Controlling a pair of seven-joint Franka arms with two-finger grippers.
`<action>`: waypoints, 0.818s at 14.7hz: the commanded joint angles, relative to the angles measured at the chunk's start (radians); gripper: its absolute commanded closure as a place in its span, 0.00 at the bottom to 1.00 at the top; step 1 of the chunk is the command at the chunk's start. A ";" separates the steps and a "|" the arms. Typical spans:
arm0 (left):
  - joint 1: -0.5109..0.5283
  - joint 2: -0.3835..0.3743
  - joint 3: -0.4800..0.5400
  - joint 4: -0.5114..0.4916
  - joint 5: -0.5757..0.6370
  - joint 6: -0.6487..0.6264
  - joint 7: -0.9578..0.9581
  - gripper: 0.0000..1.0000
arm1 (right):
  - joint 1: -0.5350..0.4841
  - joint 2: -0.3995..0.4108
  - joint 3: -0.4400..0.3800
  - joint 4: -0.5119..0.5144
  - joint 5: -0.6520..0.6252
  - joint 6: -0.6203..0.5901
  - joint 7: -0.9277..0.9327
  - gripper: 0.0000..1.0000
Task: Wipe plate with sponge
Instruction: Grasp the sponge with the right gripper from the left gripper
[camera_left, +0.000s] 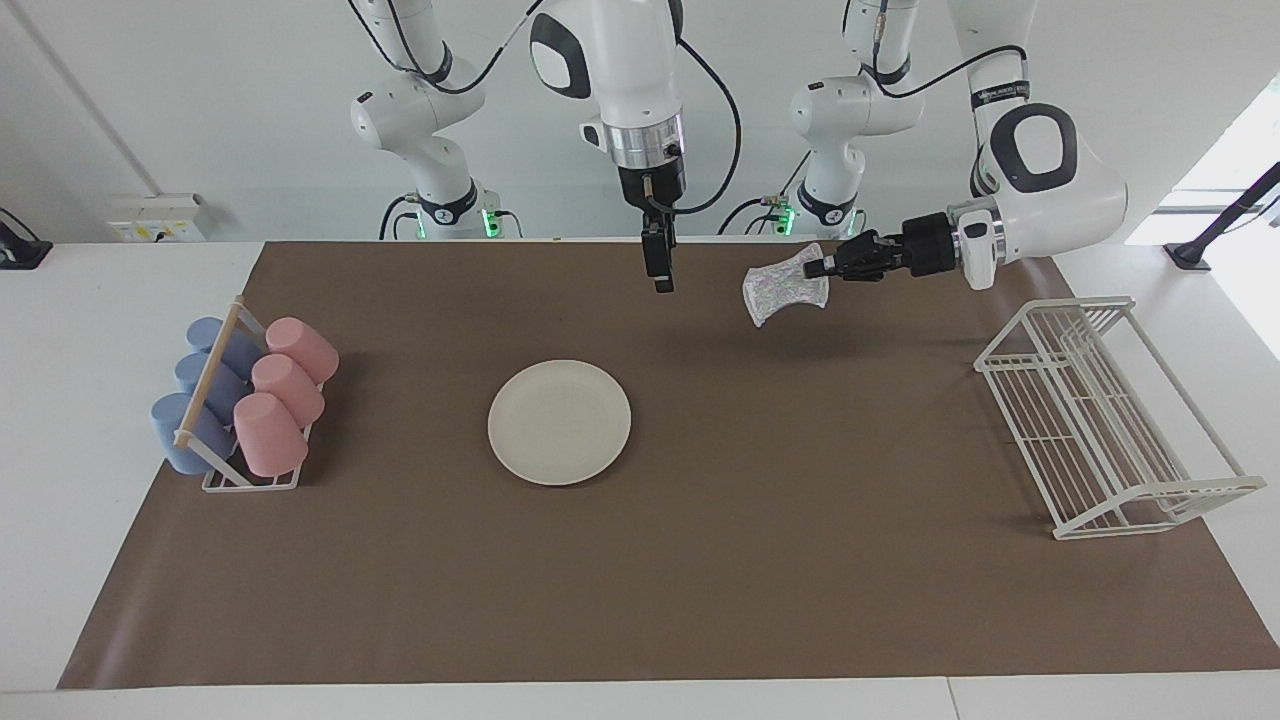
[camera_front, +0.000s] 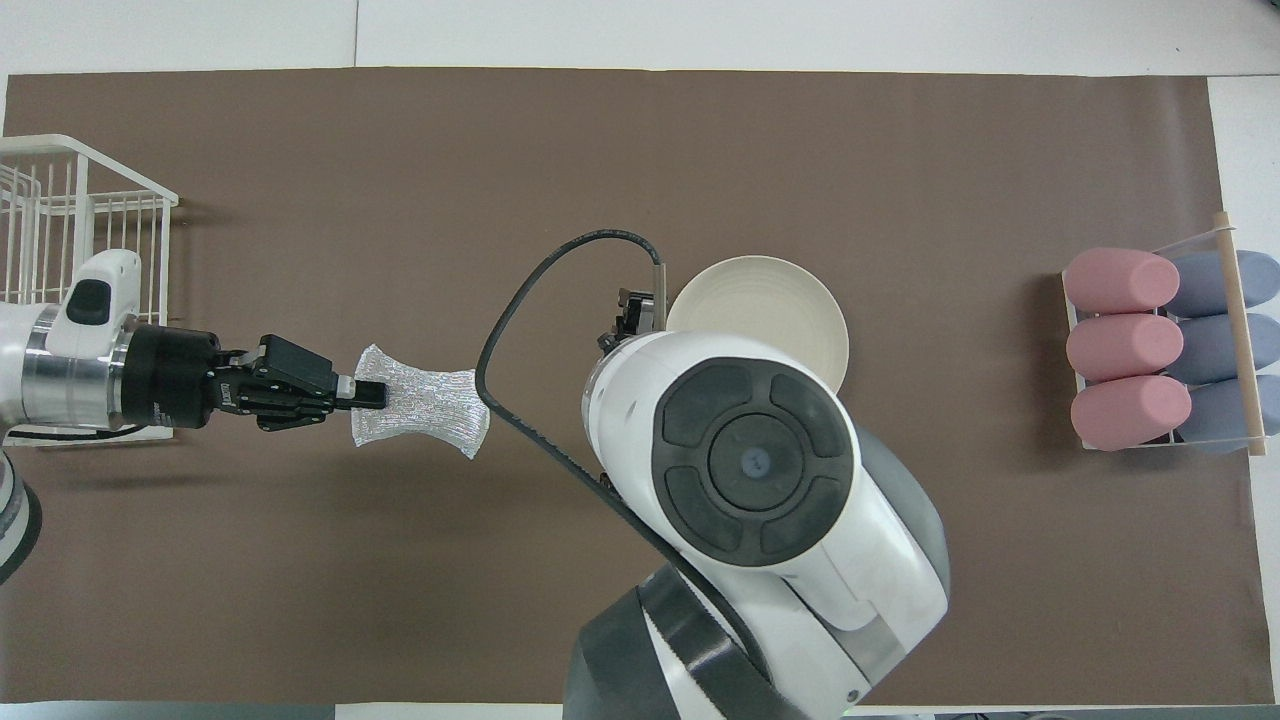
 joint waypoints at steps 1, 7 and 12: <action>-0.010 -0.033 0.013 -0.053 -0.085 0.004 0.066 1.00 | 0.017 -0.027 0.003 -0.051 -0.015 0.033 0.017 0.00; -0.059 -0.026 0.011 -0.088 -0.165 -0.002 0.175 1.00 | 0.045 -0.025 0.003 -0.083 0.085 0.174 0.021 0.00; -0.066 -0.020 0.014 -0.090 -0.171 -0.032 0.189 1.00 | 0.080 -0.021 0.003 -0.119 0.087 0.201 0.027 0.06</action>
